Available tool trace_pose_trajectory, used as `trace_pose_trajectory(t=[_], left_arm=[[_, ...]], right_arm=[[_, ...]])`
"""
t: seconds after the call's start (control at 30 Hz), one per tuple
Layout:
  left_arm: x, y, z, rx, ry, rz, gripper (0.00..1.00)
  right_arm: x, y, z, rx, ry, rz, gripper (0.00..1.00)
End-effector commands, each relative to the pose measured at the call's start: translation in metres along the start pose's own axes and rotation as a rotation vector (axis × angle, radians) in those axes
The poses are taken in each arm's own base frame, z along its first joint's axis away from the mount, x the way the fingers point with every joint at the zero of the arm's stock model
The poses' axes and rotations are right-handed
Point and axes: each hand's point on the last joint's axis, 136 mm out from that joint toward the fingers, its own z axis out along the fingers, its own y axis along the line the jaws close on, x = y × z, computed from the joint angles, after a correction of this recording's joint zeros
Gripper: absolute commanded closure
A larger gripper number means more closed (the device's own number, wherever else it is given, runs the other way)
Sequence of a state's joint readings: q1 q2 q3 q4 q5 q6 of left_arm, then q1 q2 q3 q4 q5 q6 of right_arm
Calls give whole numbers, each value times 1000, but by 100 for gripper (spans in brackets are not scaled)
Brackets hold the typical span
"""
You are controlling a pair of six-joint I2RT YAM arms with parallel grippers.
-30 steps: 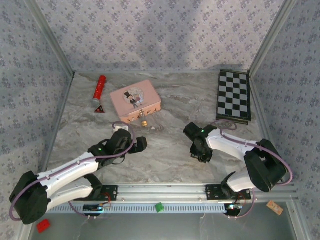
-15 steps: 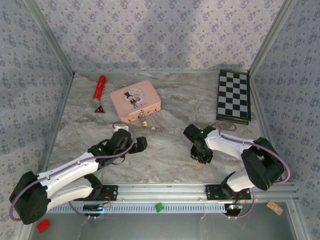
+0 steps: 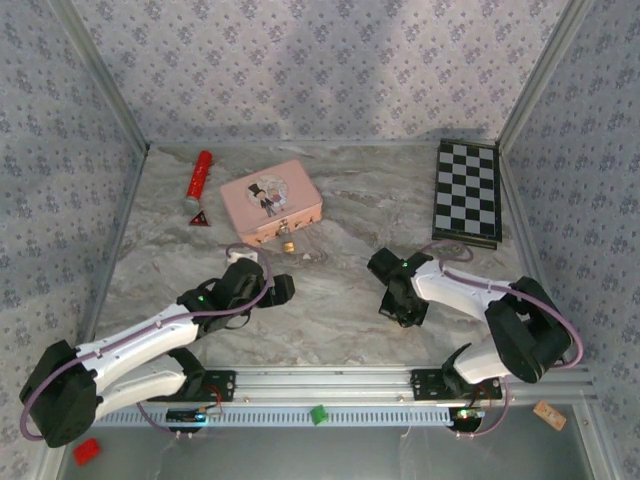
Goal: Unlock a padlock with a key
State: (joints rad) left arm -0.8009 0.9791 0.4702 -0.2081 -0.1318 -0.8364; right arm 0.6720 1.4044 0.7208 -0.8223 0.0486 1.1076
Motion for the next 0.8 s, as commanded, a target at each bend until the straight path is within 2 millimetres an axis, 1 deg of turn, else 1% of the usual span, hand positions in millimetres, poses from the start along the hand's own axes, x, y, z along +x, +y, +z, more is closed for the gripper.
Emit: trace_pose_trajectory(t=[0.0,0.1,0.2,0.27,0.33,0.4,0.57,0.67,0.7,0.77], left_arm=[[-14,-15,-6,27,-31,20,0],[-19,-25,-8,60,-32,26,0],[-24,-37,-11,112,-33,30,0],[-32,-50,-15,159,-52,44,0],[-46,-62,-21,203,-75,48,0],[-60,-75,-28,256,-92,39,0],[-90,-109,-50,452,-172,16,0],[-103,-133,-65,571,-210,40,0],[-105,-139,-69,600,-215,52,1],[-112,-155,-79,667,-225,73,3]], right_arm=[[-10,8,-22,-58,-65,-70,100],[-20,32,-54,-193,-154,-183,100],[-24,54,-82,-350,-224,-258,100],[-24,70,-99,-471,-268,-297,100],[-27,85,-119,-583,-327,-319,100],[-30,92,-138,-653,-381,-325,100],[-38,115,-193,-893,-516,-309,100],[-40,127,-214,-1014,-551,-284,100],[-41,131,-218,-1038,-553,-276,100],[-41,140,-232,-1108,-561,-265,100]])
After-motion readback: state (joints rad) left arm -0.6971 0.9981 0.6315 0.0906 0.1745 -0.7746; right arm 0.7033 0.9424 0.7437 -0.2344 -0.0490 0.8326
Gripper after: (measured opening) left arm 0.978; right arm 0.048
